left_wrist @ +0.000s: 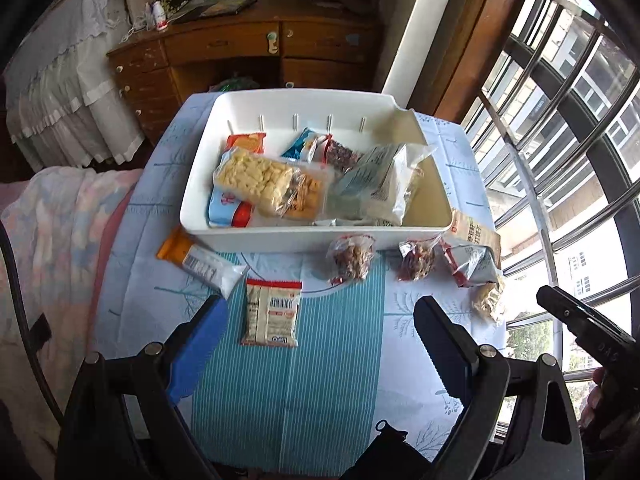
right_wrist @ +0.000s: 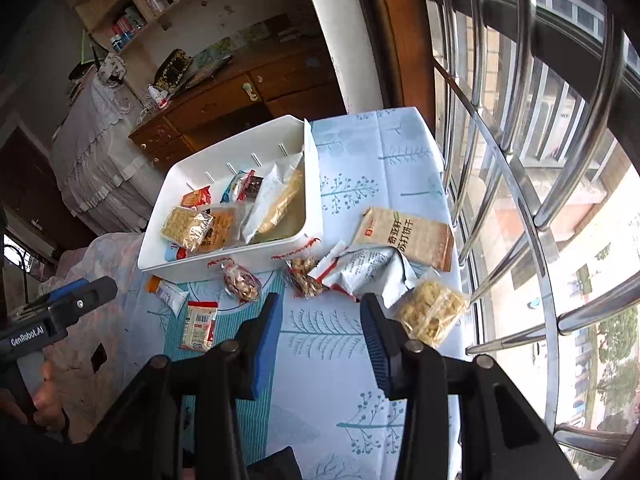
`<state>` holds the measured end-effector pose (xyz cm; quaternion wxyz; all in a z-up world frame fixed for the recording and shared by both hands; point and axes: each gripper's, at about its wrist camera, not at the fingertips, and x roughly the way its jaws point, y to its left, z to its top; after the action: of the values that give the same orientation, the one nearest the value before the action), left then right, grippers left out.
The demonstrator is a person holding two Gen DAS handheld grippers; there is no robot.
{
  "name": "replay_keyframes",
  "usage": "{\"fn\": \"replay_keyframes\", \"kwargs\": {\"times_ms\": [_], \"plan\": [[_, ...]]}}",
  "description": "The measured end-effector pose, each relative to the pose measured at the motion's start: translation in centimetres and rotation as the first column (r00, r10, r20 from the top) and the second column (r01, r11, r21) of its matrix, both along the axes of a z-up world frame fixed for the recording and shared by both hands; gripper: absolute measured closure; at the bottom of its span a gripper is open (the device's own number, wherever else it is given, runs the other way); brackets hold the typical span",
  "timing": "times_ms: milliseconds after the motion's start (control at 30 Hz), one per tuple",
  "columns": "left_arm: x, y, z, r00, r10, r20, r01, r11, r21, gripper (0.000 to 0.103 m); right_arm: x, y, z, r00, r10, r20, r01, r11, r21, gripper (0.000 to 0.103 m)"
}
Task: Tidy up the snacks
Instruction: 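Withdraw both tools toward the LIPO biscuit pack and the yellow-puff bag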
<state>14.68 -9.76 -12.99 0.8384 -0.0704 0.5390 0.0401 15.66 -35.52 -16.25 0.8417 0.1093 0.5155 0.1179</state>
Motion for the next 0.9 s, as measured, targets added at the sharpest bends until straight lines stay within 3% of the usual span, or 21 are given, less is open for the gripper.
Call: {"fn": "replay_keyframes", "kwargs": {"times_ms": [267, 433, 500, 900], "plan": [[-1.6, 1.3, -4.4, 0.993, 0.110, -0.043, -0.110, 0.994, 0.003, 0.010, 0.3, -2.5, -3.2, 0.988, -0.050, -0.146, 0.057, 0.997, 0.046, 0.058], [-1.6, 2.0, -6.9, 0.989, 0.135, -0.063, -0.136, 0.991, -0.009, 0.010, 0.5, -4.1, -5.9, 0.960, -0.120, -0.253, 0.143, 0.987, 0.077, 0.053], [-1.4, 2.3, -8.1, 0.987, 0.143, -0.076, -0.144, 0.990, -0.008, 0.010, 0.5, -4.6, -7.0, 0.944, -0.159, -0.288, 0.179, 0.983, 0.046, 0.050], [1.3, 2.8, -15.6, 0.971, 0.137, -0.194, -0.123, 0.989, 0.083, 0.010, 1.8, -5.8, -11.4, 0.903, -0.249, -0.349, 0.267, 0.964, 0.004, 0.050]]}}
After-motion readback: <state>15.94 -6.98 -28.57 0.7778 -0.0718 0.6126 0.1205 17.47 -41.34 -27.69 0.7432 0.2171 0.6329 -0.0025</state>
